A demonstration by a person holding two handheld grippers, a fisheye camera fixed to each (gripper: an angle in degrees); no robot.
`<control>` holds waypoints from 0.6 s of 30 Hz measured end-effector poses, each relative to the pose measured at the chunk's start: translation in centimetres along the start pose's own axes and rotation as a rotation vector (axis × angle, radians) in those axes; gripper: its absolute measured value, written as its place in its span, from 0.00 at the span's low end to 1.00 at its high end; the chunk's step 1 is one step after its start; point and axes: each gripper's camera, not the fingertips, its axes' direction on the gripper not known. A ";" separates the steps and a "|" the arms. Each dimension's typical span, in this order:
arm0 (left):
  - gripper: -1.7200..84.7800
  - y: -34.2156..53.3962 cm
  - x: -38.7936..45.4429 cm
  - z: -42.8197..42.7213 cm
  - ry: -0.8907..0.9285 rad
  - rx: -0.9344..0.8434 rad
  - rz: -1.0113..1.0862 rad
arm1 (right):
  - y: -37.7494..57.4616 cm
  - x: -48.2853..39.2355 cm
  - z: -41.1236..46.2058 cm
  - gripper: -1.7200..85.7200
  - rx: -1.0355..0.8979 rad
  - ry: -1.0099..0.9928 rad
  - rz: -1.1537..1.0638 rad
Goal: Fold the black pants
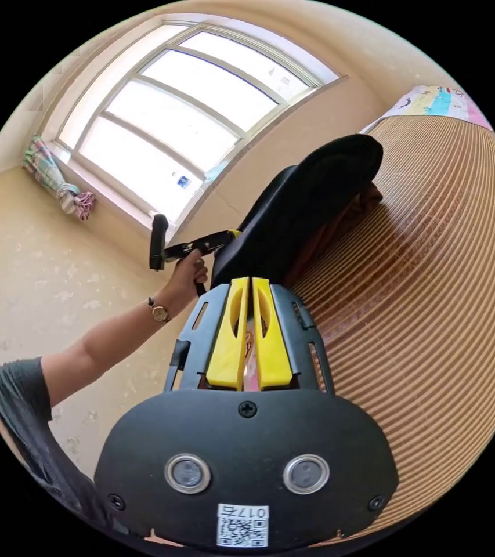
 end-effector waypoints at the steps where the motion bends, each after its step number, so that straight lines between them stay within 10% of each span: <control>1: 0.01 0.6 -0.3 -0.5 -0.006 0.006 -0.013 | 1.9 -1.0 -2.4 0.05 -0.001 0.008 -0.043; 6: 0.01 9.1 -2.9 -7.3 0.176 0.074 -0.110 | 11.6 -5.5 -12.5 0.03 -0.037 0.232 -0.172; 18: 0.01 31.3 7.5 -10.6 0.899 -0.109 0.143 | 32.6 -13.6 -38.3 0.03 0.212 1.013 0.403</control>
